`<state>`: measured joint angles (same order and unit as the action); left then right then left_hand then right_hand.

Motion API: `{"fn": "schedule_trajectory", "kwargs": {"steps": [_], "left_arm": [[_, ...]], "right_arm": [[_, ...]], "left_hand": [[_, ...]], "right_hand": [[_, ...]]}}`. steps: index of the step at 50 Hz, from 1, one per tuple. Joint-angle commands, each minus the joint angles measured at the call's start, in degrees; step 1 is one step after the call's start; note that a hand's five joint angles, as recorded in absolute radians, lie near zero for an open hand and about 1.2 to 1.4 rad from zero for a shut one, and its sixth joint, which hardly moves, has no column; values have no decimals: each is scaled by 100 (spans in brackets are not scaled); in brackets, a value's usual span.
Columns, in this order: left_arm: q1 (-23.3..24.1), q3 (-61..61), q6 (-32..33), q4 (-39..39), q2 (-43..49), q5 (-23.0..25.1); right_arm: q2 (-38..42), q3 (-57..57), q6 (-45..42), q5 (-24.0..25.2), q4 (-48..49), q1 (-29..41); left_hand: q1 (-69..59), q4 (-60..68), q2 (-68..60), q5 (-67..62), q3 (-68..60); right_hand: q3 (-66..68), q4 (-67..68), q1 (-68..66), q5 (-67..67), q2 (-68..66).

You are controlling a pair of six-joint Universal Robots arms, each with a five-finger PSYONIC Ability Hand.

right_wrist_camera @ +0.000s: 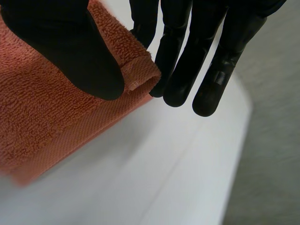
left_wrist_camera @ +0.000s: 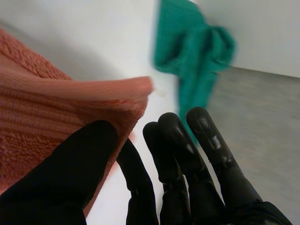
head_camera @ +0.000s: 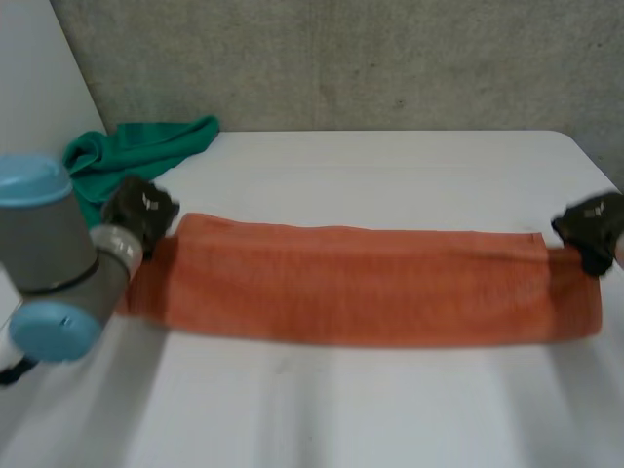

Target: Fold the laundry.

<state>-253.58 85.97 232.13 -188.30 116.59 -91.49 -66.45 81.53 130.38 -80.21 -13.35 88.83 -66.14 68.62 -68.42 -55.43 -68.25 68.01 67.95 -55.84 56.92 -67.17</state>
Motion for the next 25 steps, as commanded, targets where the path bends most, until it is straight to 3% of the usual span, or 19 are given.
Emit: {"fn": "schedule_trajectory", "kwargs": {"steps": [1,6,10,15,25], "left_arm": [[19,-2364,-71,-883,470,-308],[89,-3200,-457,-1744,216,-379],[54,-3210,-1099,-2132,-452,-379],[-60,-2579,-1591,-2079,-717,-300],[-280,-759,-1636,-2097,-603,-19]], "right_arm": [[150,-2007,1050,-311,1009,407],[88,-3203,2436,-451,2000,381],[-61,-3284,3018,-461,2442,389],[-105,-2986,3020,-390,2241,416],[272,-1616,2608,-92,2196,425]], "left_hand": [[-1386,1138,-1158,-1457,-1175],[-1386,1138,-1158,-1457,-1175],[-1386,1138,-1158,-1457,-1175],[-1386,1138,-1158,-1457,-1175],[-1386,1138,-1158,-1457,-1175]], "right_hand": [[1199,1205,-2416,1308,-1283],[1199,1205,-2416,1308,-1283],[1199,1205,-2416,1308,-1283],[1199,1205,-2416,1308,-1283],[1199,1205,-2416,1308,-1283]]}}
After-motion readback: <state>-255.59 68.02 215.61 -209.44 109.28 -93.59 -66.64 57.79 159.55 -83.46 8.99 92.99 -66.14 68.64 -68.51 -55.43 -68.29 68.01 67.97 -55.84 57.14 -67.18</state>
